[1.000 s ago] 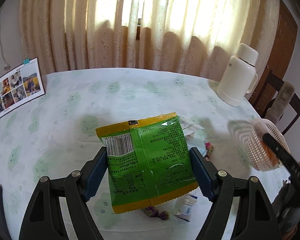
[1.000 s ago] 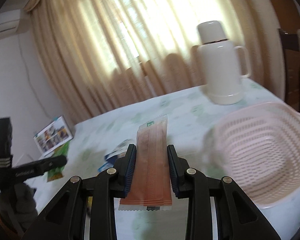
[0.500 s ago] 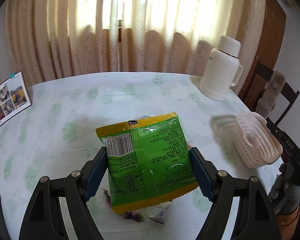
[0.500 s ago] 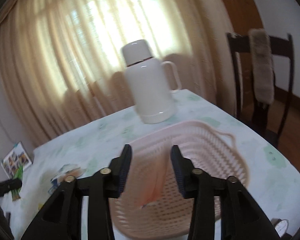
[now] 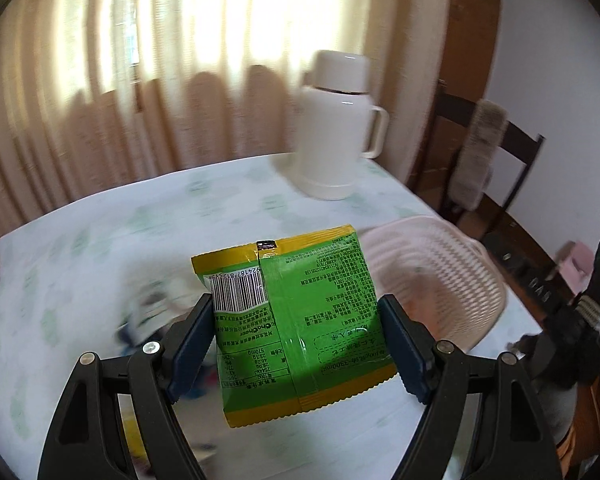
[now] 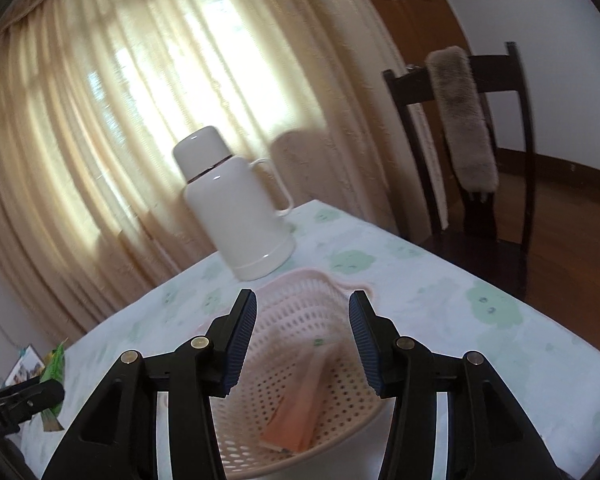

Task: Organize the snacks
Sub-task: 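Carry both snacks to the pink basket while the right tool drops the pink bar in, then release the green snack bag into the pink basket with the left tool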

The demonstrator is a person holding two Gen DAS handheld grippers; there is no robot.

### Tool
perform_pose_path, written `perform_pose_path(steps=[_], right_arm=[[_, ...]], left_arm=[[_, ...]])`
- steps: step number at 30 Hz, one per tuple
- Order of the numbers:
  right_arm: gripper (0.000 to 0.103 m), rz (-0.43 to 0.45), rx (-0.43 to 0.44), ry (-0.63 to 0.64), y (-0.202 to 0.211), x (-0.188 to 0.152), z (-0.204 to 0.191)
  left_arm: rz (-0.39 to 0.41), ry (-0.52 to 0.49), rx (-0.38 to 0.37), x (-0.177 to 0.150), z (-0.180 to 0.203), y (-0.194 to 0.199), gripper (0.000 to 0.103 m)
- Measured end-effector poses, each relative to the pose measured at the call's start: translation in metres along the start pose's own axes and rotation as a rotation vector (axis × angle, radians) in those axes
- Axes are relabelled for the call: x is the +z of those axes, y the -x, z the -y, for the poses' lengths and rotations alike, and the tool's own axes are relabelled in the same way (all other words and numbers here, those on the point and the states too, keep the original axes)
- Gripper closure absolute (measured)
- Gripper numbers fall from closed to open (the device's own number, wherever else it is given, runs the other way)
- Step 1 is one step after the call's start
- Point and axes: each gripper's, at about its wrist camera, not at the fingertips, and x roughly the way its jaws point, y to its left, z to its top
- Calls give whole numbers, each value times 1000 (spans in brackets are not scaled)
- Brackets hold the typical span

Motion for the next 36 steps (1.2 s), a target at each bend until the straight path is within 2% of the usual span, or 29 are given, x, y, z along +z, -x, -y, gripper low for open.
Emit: perform_pose_path(steps=[4, 10, 14, 18, 23, 36], right_arm=[[53, 22, -27, -24, 4, 1, 6], [51, 37, -36, -62, 9, 3, 14], [50, 39, -37, -70, 10, 4, 16], [45, 43, -41, -78, 12, 4, 18], [44, 52, -23, -63, 14, 3, 15], [43, 59, 16, -6, 13, -1, 4]], left_arm=[[-32, -29, -71, 11, 28, -24, 26], [-37, -65, -133, 24, 67, -46, 24], [-49, -45, -182, 28, 72, -51, 18], [-39, -26, -163, 26, 66, -49, 15], [-50, 23, -131, 24, 50, -47, 15], [-31, 57, -18, 8, 14, -27, 15]])
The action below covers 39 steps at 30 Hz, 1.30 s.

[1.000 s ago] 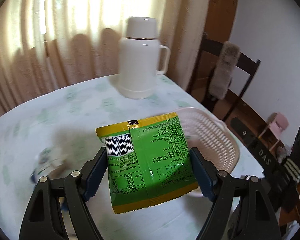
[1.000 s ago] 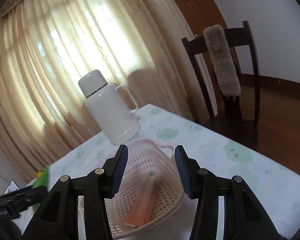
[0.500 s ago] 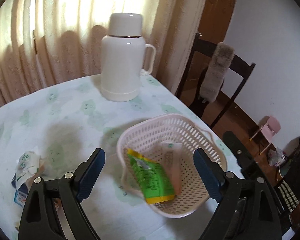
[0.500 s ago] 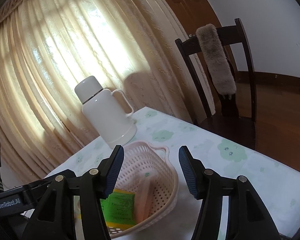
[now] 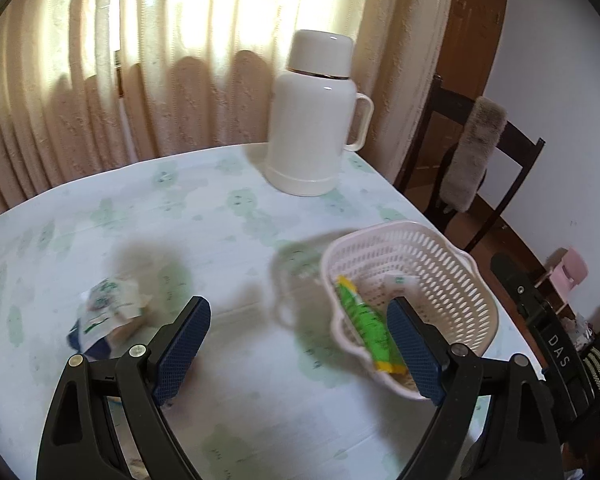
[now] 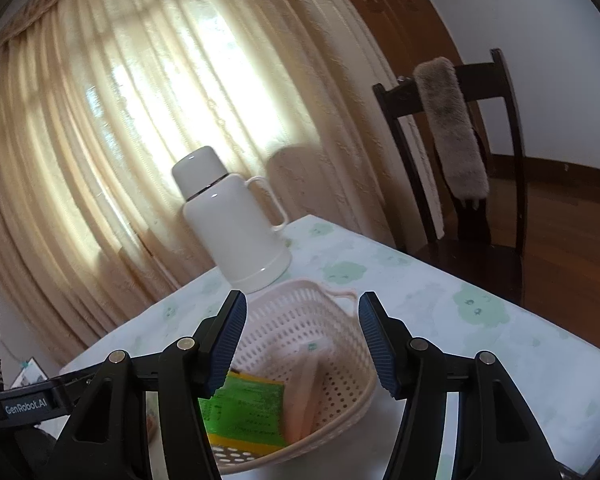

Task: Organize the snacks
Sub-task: 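Release the green snack bag into the pink basket with the left tool, then move both tools back over the remaining snacks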

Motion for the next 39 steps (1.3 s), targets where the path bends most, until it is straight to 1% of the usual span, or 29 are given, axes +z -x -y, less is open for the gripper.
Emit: perform_pose_path(steps=[5, 9, 11, 15, 24, 29, 33, 36, 39], right_arm=[[42, 10, 31, 51, 3, -4, -13], [39, 23, 55, 84, 6, -7, -22], [39, 17, 61, 99, 7, -8, -25], [38, 14, 68, 121, 7, -11, -30], [38, 8, 76, 201, 6, -22, -48], [38, 13, 76, 247, 7, -29, -58], [38, 24, 70, 274, 8, -33, -62], [38, 29, 60, 290, 8, -36, -63], [38, 33, 47, 298, 8, -37, -65]], left_arm=[[12, 42, 34, -4, -25, 15, 15], [22, 78, 62, -10, -46, 28, 15], [27, 92, 83, -14, -57, 35, 15], [31, 122, 122, -25, -79, 48, 15], [19, 202, 235, -60, -135, 72, 15], [-21, 245, 279, -82, -162, 73, 15], [-53, 289, 296, -97, -181, 70, 15], [-73, 297, 295, -103, -185, 63, 15], [-91, 283, 285, -108, -182, 53, 16]])
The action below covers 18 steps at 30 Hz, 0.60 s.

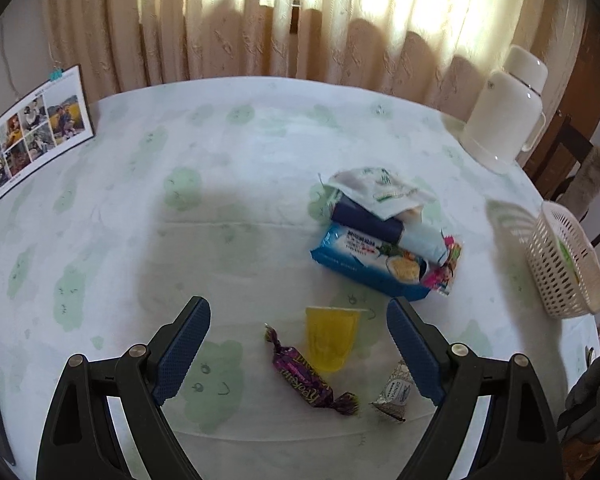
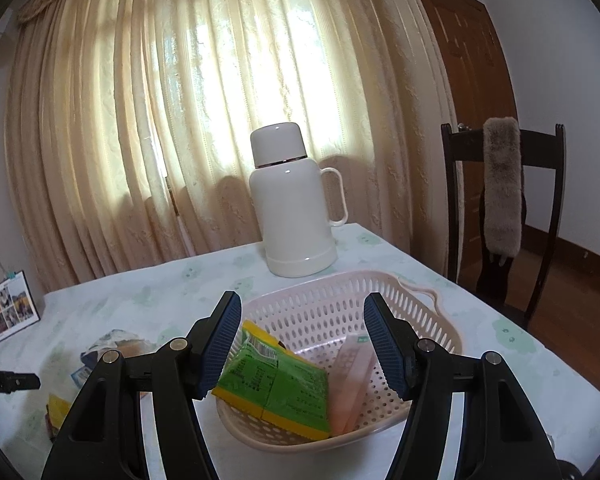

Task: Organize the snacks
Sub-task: 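Move both tools back over the remaining snacks, then grasp the yellow jelly cup with the left tool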

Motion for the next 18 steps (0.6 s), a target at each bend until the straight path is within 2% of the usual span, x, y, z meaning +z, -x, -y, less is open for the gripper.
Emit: perform_pose_path(steps=[4, 6, 10, 16, 18], right_arm=[[38, 16, -20, 21, 3, -2, -4], [38, 23, -26, 33, 5, -2, -8], [38, 34, -30, 75, 6, -5, -17], [38, 39, -17, 124, 7, -8, -27], [38, 38, -15, 132, 7, -8, -29]], left_arm=[[-41, -40, -13, -8, 9, -16, 20], [-60, -50, -17, -10, 11, -22, 26], [-81, -62, -15, -12, 13, -31, 27], [-100, -84, 5, -13, 16, -45, 48], [-92, -96, 12, -12, 17, -45, 59]])
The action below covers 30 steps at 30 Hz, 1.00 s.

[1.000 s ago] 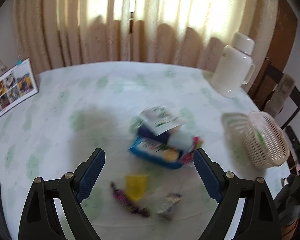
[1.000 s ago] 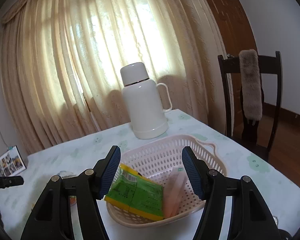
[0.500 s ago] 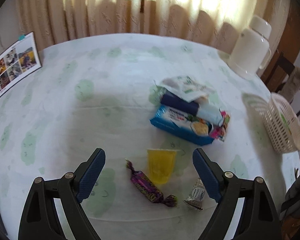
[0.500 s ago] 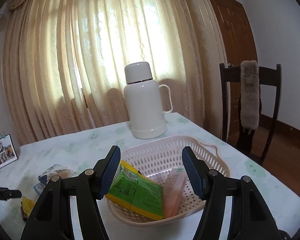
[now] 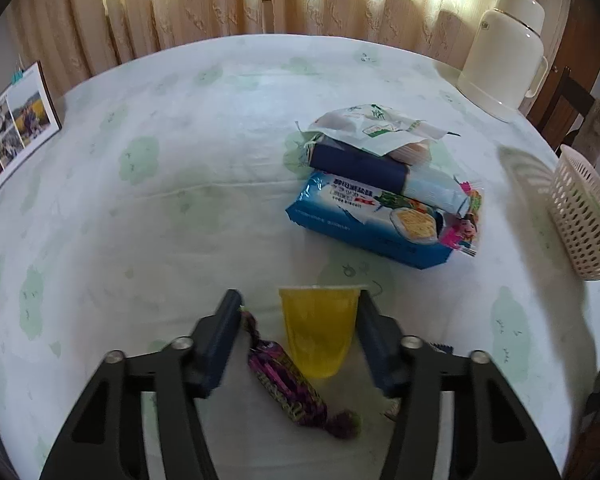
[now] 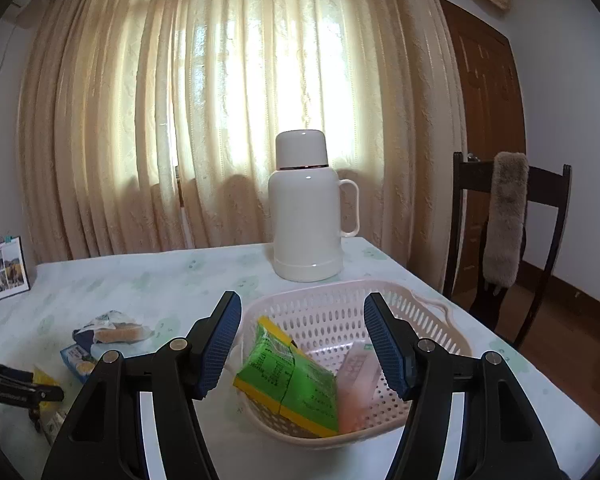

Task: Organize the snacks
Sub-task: 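Grasp the yellow jelly cup with the left tool, then grasp the small silver packet with the right tool while the left tool holds the jelly cup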

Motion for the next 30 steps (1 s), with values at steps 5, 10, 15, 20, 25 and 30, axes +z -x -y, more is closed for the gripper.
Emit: perform_pose_path(steps=[5, 10, 15, 20, 25, 30], right_arm=[[38, -1, -1, 14, 1, -2, -5], [38, 5, 17, 37, 8, -4, -18], [38, -7, 107, 71, 18, -11, -44], [38, -113, 279, 95, 22, -23, -75], [38, -335, 526, 95, 10, -39, -109], [38, -538, 663, 92, -4, -63, -138]], left_arm=[[15, 2, -43, 2, -2, 4, 66], [39, 25, -64, 4, -8, 12, 67], [70, 42, -80, 8, -14, 23, 67], [108, 52, -88, 8, -18, 36, 68], [156, 68, -84, 8, -26, 50, 68], [184, 82, -77, 7, -36, 59, 68]])
